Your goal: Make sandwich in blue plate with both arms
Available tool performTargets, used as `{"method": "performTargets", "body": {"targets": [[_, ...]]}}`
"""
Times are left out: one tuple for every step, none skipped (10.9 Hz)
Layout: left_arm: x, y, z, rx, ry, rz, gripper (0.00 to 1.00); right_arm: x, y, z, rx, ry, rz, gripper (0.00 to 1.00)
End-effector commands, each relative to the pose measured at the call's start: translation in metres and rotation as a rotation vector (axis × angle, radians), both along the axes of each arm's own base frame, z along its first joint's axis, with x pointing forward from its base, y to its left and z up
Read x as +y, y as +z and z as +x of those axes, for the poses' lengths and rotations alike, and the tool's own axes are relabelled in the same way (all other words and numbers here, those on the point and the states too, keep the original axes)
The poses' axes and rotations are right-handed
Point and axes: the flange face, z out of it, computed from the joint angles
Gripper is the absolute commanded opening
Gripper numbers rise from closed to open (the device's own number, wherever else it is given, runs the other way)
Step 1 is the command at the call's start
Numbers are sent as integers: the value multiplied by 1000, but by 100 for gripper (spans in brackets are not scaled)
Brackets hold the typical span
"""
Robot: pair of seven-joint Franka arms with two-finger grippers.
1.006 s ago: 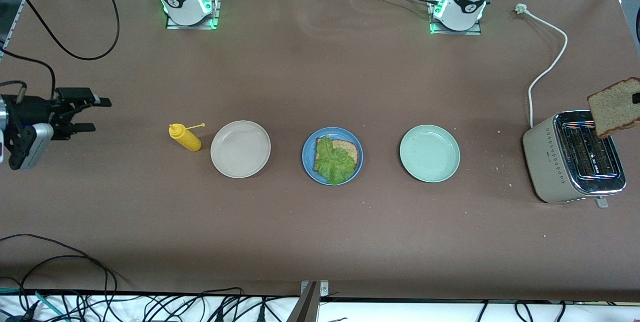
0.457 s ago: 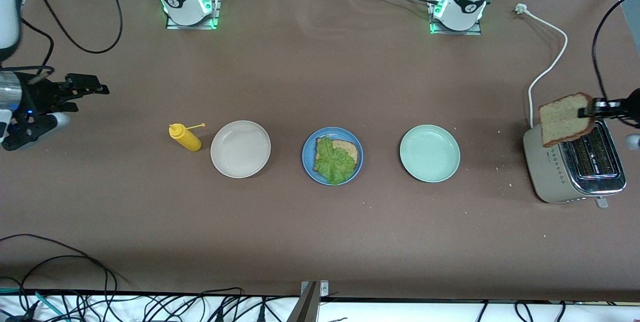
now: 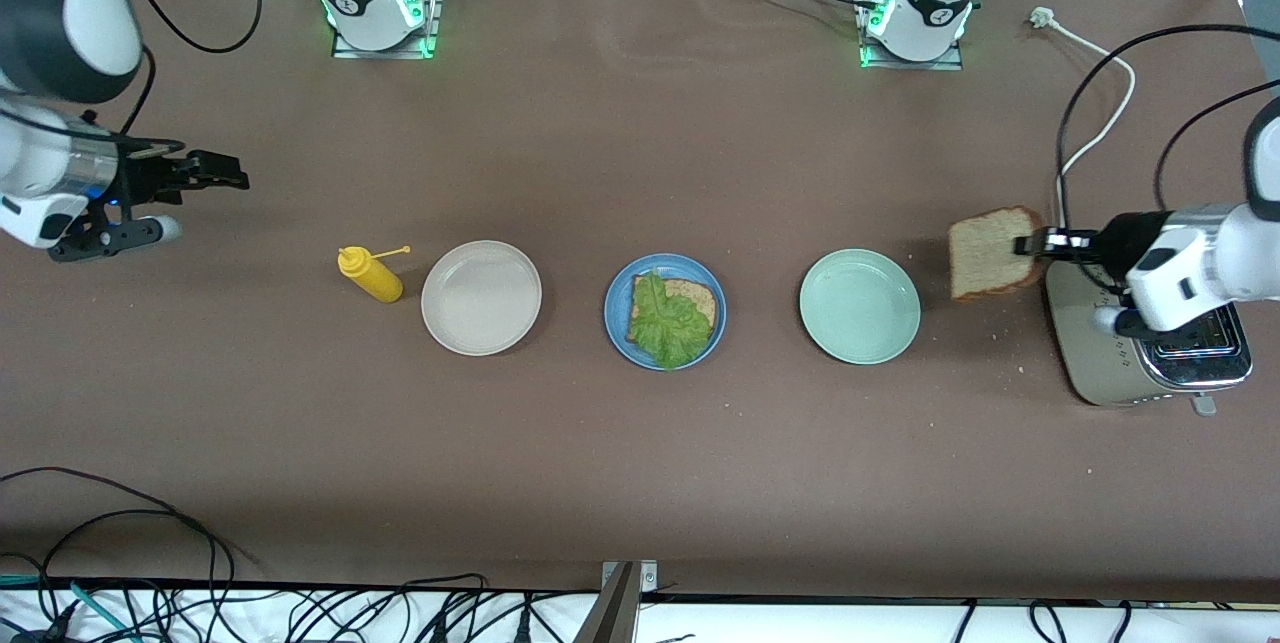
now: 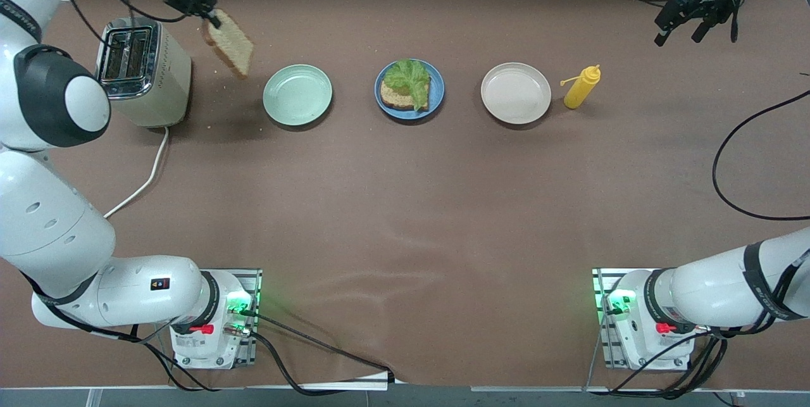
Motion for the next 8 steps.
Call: {"method": "performTargets", "body": {"targets": [[-64, -35, 14, 43, 80, -147, 0, 10, 58, -23, -125, -124, -59, 100], [-90, -47, 18, 51, 82, -197, 0, -8, 78, -18, -172, -172, -32, 100], [-130, -61, 18, 82, 71, -269, 0, -20, 98, -13, -215, -194, -2, 100], [-153, -69, 22, 68, 89, -320, 0, -18, 106, -18, -192, -199, 0, 100], [-181, -80, 24, 59, 100, -358, 0, -17, 103, -23, -146, -238, -6, 100], [-208, -93, 27, 58, 133, -420, 0, -12, 104, -24, -140, -241, -9, 100], [-233, -110, 31, 49, 183, -471, 0, -7, 107, -24, -142, -227, -8, 100], [-255, -124, 31, 48, 215, -505, 0, -6, 111, -21, -154, -214, -8, 100]]}}
